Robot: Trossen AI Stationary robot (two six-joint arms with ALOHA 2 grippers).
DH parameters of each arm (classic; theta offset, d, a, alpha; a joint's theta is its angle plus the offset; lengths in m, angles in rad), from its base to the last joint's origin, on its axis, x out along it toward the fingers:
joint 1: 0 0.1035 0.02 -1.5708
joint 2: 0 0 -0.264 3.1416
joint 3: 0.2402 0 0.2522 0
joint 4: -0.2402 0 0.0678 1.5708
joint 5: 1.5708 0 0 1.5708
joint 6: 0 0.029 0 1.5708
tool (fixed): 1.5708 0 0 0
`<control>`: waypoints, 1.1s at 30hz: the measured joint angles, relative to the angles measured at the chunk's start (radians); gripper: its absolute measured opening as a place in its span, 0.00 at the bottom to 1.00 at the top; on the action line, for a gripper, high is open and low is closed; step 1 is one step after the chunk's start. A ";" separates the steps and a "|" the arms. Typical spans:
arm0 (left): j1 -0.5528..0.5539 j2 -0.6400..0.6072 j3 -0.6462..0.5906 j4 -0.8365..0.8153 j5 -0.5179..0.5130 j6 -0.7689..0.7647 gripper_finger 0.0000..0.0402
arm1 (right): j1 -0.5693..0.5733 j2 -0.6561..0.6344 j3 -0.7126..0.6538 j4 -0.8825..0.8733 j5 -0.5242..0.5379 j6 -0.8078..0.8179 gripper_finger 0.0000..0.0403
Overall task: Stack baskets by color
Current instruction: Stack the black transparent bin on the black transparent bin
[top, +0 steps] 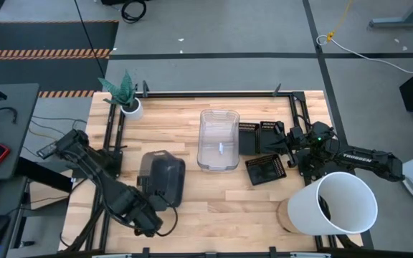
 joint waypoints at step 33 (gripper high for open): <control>0.021 -0.066 0.000 -0.066 -0.204 0.337 0.31 | 0.000 0.000 0.000 0.000 0.000 0.000 0.03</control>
